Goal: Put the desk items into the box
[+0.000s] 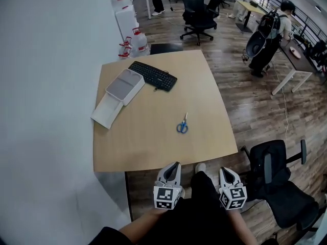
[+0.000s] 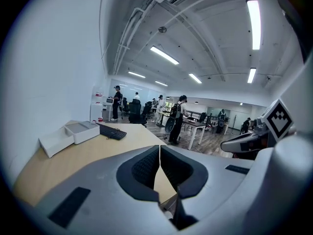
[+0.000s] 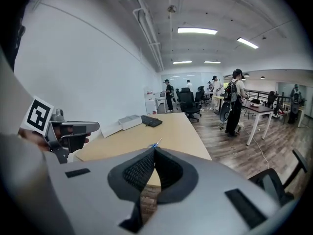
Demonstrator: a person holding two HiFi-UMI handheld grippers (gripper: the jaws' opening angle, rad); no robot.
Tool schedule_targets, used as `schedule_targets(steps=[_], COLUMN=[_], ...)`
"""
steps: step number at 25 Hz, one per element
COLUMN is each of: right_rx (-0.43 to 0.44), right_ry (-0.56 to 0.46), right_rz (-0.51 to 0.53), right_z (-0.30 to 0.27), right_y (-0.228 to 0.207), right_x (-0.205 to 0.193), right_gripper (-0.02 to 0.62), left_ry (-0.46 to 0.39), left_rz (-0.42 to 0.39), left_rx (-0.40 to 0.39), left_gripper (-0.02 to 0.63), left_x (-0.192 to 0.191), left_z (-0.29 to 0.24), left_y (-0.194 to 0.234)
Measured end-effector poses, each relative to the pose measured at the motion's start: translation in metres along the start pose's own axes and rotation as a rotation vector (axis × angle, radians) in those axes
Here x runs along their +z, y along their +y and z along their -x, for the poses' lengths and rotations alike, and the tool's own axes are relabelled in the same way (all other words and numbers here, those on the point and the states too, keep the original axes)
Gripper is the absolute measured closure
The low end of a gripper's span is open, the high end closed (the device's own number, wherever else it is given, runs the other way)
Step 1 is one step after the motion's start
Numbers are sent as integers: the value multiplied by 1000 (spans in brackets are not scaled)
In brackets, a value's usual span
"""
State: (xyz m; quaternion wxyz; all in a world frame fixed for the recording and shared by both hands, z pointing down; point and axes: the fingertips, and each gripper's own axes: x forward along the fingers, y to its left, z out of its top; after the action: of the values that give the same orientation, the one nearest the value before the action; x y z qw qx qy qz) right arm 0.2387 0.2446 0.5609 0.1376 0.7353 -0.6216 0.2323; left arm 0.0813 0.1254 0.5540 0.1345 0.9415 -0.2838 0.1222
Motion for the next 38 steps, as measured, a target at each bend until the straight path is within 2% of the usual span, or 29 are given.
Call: schedule_targets(steps=[4, 9, 14, 17, 21, 23, 25, 27, 30, 38], right_rx=[64, 126, 182, 215, 256, 270, 275, 272, 259, 176], right_ry=[31, 52, 62, 79, 102, 126, 161, 183, 209, 372], right_rz=[-20, 3, -14, -26, -100, -111, -122, -154, -212, -306], right_z=[-30, -74, -130, -168, -211, -234, -260, -284, -319, -377], right_y=[13, 23, 29, 29, 41, 42, 41, 38, 32, 33], right_x=[-2, 2, 0, -2, -6, -7, -8, -8, -12, -48], right_gripper=[537, 537, 537, 535, 535, 535, 530, 477, 446, 417], left_ry=[-10, 2, 76, 96, 206, 232, 246, 259, 279, 321], left_rz=[19, 38, 33, 33, -7, -10, 6, 18, 33, 91], left_rx=[56, 110, 179, 185, 213, 227, 241, 250, 267, 342], left_gripper=[588, 588, 588, 588, 588, 588, 588, 588, 588, 588], left_x=[2, -1, -5, -3, -8, -6, -3, -2, -4, -16], left_z=[-2, -11, -33, -59, -85, -99, -111, -119, -128, -135], left_y=[23, 44, 74, 90, 113, 122, 131, 138, 146, 164])
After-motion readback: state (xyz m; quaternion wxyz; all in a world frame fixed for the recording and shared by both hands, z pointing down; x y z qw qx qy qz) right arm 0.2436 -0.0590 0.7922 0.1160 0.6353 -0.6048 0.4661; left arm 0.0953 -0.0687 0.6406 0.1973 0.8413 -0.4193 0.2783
